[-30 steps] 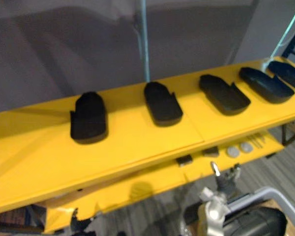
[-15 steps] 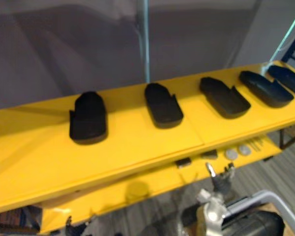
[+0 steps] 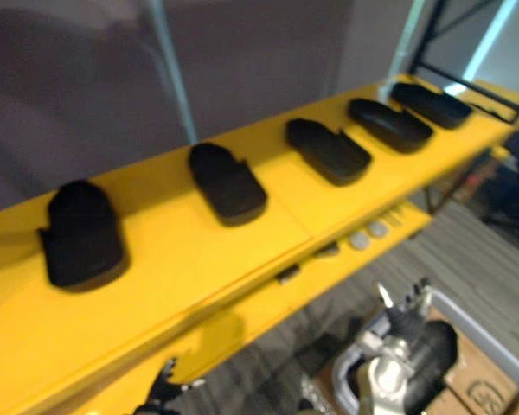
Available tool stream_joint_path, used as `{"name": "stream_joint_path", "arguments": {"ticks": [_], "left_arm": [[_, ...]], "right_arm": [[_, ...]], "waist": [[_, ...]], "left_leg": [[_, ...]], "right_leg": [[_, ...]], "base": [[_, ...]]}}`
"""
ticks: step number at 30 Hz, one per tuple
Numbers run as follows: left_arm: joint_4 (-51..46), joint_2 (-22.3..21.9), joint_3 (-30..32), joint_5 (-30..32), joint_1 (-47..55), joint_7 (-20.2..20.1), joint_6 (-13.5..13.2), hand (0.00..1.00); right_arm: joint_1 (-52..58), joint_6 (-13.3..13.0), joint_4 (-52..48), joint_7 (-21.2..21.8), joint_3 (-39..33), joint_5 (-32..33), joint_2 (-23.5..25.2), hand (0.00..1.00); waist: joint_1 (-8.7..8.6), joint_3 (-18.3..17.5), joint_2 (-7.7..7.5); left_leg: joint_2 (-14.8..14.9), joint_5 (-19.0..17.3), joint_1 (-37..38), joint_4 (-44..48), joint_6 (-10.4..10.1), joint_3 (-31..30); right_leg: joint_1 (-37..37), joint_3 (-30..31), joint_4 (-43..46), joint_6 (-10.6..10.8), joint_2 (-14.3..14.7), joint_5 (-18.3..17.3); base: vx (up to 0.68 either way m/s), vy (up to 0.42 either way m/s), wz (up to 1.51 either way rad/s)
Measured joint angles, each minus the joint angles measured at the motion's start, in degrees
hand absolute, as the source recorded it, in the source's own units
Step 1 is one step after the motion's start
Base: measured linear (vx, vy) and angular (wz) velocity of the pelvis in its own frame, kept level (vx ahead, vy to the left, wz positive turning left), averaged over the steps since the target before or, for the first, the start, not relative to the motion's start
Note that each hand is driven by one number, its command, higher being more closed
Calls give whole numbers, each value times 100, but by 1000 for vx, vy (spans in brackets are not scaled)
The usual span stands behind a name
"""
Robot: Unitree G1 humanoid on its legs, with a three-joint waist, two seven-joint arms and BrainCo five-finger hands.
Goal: Walk over and take plastic housings, then place them on the shelf
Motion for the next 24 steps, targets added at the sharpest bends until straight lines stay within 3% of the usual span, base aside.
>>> {"name": "stream_joint_path", "arguments": {"ticks": [3,6,9,10,12,13,17,21,22,24], "left_arm": [[30,76,-278,-272,-205,-31,22,0],[27,72,-356,-552,-334,-29,42,0],[9,48,-500,-825,-423,-18,77,0],[-7,-5,-503,-1061,-385,20,70,0],[-10,-79,-501,-1205,-325,39,66,0],[-64,-138,-516,-1197,-177,62,47,0],[-115,-105,-621,-933,129,98,-70,0],[-100,166,-535,-837,113,218,-105,0],[-98,184,-322,-741,116,286,-103,0],[-96,168,86,-732,135,368,-75,0]], "right_arm": [[401,-25,-158,300,-224,354,-72,0],[775,-82,-396,770,-342,828,-77,0],[826,-124,-520,1177,-285,964,-74,0],[596,-131,-544,1358,-119,961,-75,0],[365,-130,-540,1389,23,953,-102,0],[162,-128,-542,1342,195,888,-112,0],[-79,-125,-542,991,448,469,-122,0],[-232,-123,-648,916,417,342,-188,0],[-212,-126,-732,1014,419,452,-263,0],[-298,-126,-735,1170,442,728,-422,0]], "waist": [[-313,24,15],[-470,50,67],[-463,57,141],[-356,92,175],[-196,139,223],[-83,151,250],[238,167,325],[253,299,191],[255,345,121],[315,398,90]], "left_leg": [[95,-318,98,359,-28,275],[136,-702,71,815,1,100],[92,-1072,-115,1262,191,-976],[-12,-1470,-411,1648,374,-2112],[-157,-1811,-583,1859,389,-2879],[-232,-2030,-762,2199,496,-3041],[-234,-2159,-973,2652,538,-3093],[-258,-2147,-889,2697,558,-3234],[-257,-2136,-799,2661,578,-3210],[-247,-2084,-710,2623,672,-3198]], "right_leg": [[-126,156,70,-17,115,151],[-200,260,64,52,125,203],[-327,531,43,188,122,286],[-410,704,-66,258,120,353],[-452,823,-169,262,132,457],[-457,823,-200,172,90,525],[-568,751,44,240,87,564],[-665,567,261,310,156,616],[-646,255,264,352,169,684],[-673,-342,206,103,253,1022]], "base": [[29,21,-96],[-12,29,-84],[-44,-63,-59],[-58,-197,-58],[-89,-59,-47],[-90,60,-19],[-46,89,2],[4,-18,-22],[10,-121,-35],[-61,-237,-74]]}}
